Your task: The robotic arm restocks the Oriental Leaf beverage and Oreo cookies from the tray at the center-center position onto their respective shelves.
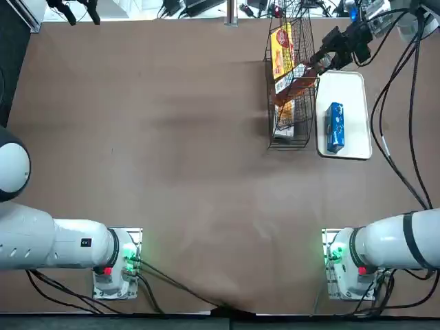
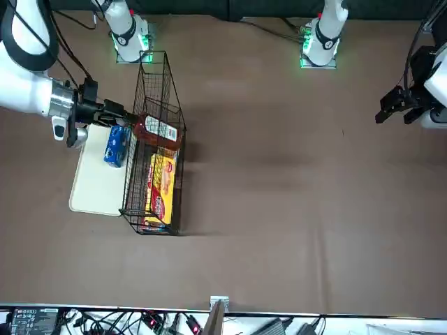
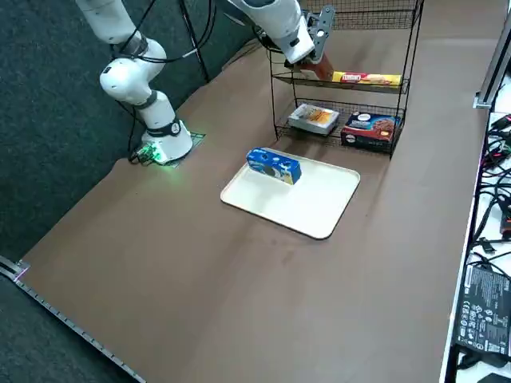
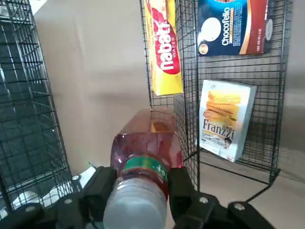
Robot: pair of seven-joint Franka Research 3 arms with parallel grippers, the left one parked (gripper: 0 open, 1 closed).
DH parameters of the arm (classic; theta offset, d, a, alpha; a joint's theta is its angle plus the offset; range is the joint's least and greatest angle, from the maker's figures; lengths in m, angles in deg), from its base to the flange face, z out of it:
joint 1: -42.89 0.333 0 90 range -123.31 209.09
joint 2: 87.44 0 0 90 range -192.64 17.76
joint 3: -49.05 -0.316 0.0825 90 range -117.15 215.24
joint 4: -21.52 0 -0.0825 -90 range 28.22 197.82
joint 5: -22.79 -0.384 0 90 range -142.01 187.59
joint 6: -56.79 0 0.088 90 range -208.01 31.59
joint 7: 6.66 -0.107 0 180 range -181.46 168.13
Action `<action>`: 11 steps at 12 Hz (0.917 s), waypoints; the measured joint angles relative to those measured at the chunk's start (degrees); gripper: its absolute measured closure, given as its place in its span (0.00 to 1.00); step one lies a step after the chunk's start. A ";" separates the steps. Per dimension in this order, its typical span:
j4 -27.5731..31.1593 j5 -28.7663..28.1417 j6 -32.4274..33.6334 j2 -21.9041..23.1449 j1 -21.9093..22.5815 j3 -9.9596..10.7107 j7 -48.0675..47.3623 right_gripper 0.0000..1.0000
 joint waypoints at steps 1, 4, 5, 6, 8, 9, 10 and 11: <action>-0.10 -0.29 0.00 0.03 0.11 0.00 0.00 0.26; -0.79 -0.50 0.04 0.04 0.11 0.21 0.00 0.00; -1.04 -0.49 0.06 0.05 0.10 0.34 0.00 0.00; -1.21 -0.46 0.07 0.07 0.05 0.48 0.00 0.00; -1.51 -0.15 0.07 0.12 -0.40 0.79 0.00 0.00; -1.69 -0.03 0.12 0.15 -0.75 1.00 0.01 0.00; -1.98 0.44 0.33 0.18 -1.19 1.17 0.02 0.00; -2.53 1.64 0.81 0.24 -1.77 1.31 0.02 0.00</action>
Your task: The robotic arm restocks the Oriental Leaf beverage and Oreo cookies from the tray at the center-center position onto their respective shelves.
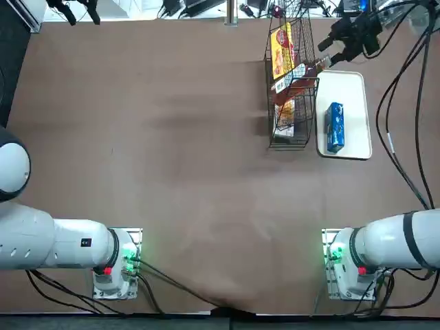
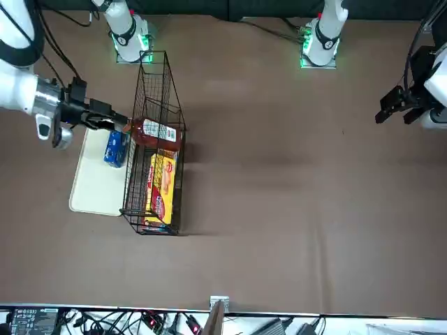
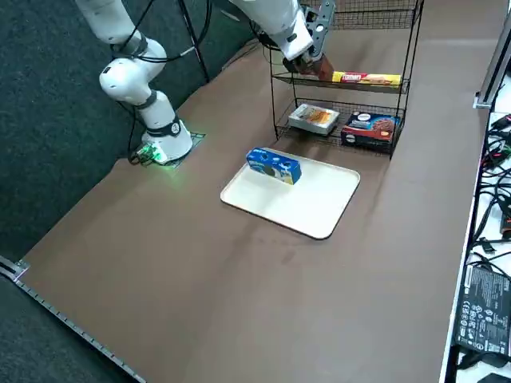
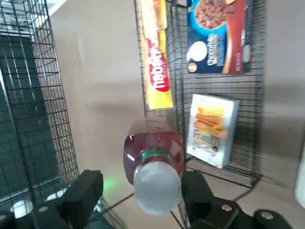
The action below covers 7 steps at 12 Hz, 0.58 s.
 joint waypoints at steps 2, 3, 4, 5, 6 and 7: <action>-2.16 2.85 2.27 0.19 -1.96 0.09 -0.01 0.00; -3.40 4.41 3.60 0.42 -3.07 0.16 -0.05 0.00; -4.44 6.22 4.51 0.69 -4.06 0.21 -0.08 0.00; -5.19 8.07 5.05 0.94 -4.78 0.27 -0.12 0.00; -5.61 10.00 5.24 1.13 -5.31 0.33 -0.17 0.00; -6.22 14.43 5.25 1.23 -6.26 0.40 -0.23 0.00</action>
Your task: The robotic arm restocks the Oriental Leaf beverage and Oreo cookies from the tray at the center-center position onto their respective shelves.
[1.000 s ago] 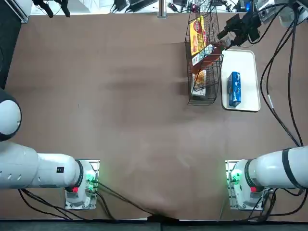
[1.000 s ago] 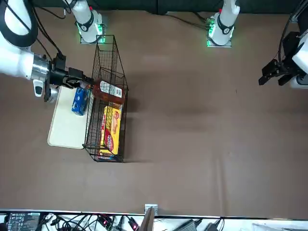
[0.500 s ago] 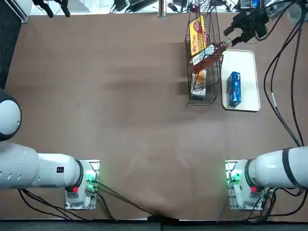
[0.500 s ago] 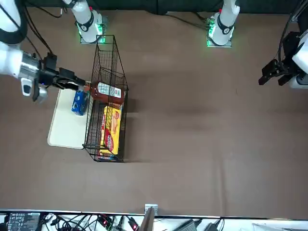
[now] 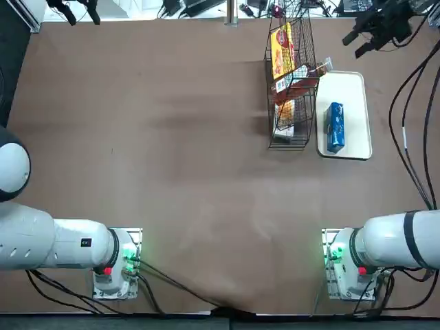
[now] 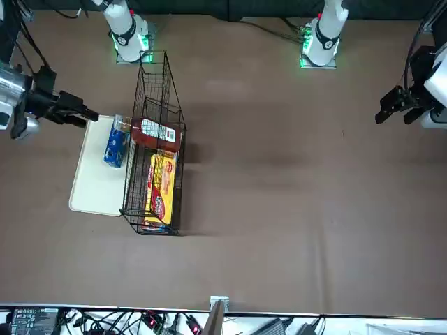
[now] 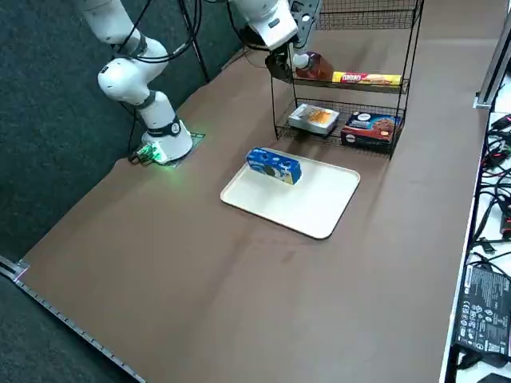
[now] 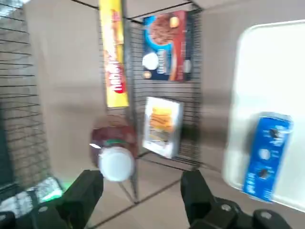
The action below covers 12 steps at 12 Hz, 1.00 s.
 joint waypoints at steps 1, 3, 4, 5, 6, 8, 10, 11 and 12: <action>-0.24 2.80 0.00 0.00 -0.55 0.01 -0.09 0.00; -0.33 8.24 -0.02 -0.03 -1.71 0.05 -0.40 0.00; -0.30 10.48 -0.03 -0.16 -2.35 0.07 -0.78 0.00; -0.14 12.46 -0.06 -0.41 -2.99 0.09 -1.01 0.00; 0.31 14.25 -0.46 -0.79 -3.47 0.10 -1.14 0.00; 3.08 16.11 -3.82 -1.50 -3.73 0.09 -1.26 0.00; 7.91 16.49 -9.52 -1.88 -3.60 -0.06 -1.32 0.00; 10.34 16.54 -12.45 -2.00 -3.53 -0.21 -1.81 0.00; 12.36 16.93 -14.89 -2.15 -3.43 -0.43 -2.76 0.00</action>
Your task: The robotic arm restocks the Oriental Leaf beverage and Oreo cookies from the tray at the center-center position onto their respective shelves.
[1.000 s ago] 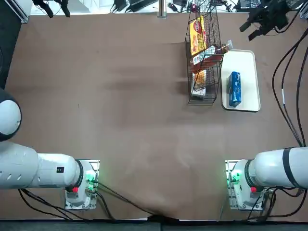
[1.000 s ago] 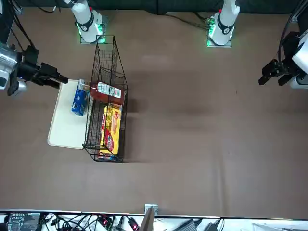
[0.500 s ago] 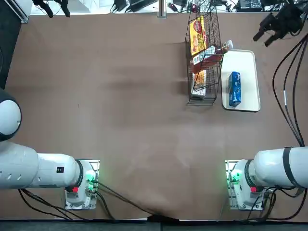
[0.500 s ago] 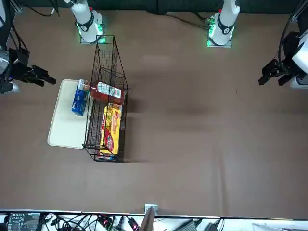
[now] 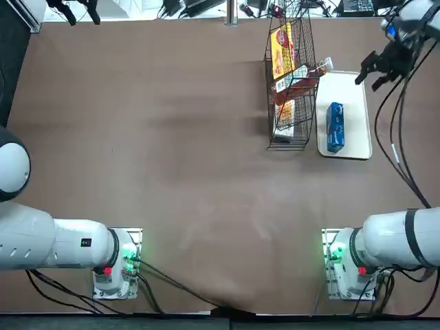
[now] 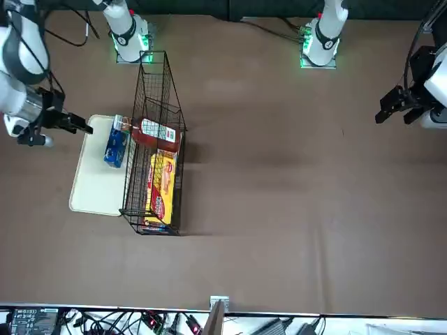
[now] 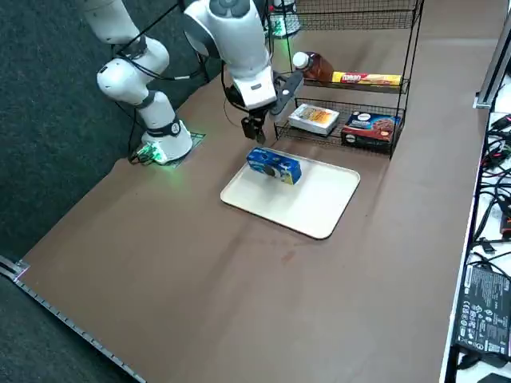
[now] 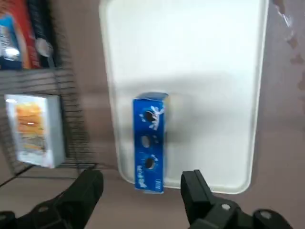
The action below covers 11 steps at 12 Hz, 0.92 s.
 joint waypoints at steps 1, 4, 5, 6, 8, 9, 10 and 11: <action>1.68 1.38 -1.81 -0.10 0.30 -0.22 -1.45 0.00; 4.85 4.74 -5.13 -0.24 2.15 -0.71 -7.24 0.00; 5.70 4.99 -6.36 -0.24 2.90 -0.83 -8.54 0.00; 6.77 5.05 -8.33 -0.23 3.67 -0.88 -9.79 0.00; 11.06 5.15 -15.55 -0.61 6.03 -0.95 -12.54 0.00; 12.58 5.16 -18.24 -1.02 6.68 -0.95 -12.89 0.00; 14.04 5.16 -20.84 -1.56 7.35 -0.96 -12.97 0.00; 15.16 5.16 -22.98 -2.24 7.96 -0.96 -13.06 0.00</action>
